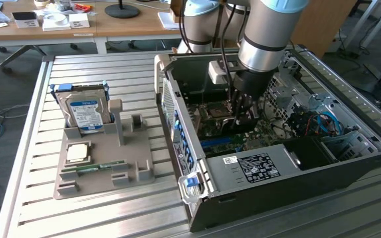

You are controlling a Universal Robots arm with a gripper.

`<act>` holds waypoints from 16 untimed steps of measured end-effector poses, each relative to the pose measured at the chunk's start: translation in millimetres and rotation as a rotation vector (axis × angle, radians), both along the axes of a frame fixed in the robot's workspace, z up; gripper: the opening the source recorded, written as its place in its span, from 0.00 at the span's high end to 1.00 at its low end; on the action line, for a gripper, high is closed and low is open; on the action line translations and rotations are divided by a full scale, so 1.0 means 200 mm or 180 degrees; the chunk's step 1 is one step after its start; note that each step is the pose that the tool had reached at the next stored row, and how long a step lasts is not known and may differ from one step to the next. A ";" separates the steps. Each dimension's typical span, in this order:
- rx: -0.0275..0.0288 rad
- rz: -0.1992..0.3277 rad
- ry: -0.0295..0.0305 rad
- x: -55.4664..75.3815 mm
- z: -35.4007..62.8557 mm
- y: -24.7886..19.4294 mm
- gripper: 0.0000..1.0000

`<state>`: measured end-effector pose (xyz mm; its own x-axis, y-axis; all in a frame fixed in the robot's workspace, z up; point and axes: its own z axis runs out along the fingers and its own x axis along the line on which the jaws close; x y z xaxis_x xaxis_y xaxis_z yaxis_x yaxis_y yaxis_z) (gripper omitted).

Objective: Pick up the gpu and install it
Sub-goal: 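Insert the gpu into the slot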

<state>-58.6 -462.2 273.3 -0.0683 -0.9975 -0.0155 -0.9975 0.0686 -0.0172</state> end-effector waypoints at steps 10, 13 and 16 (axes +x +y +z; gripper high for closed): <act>0.0000 0.0000 0.0000 -0.01 -0.041 0.000 0.73; -0.0001 0.0000 0.0000 -0.02 -0.045 0.000 0.73; 0.0000 0.0000 0.0000 -0.02 -0.046 0.000 0.73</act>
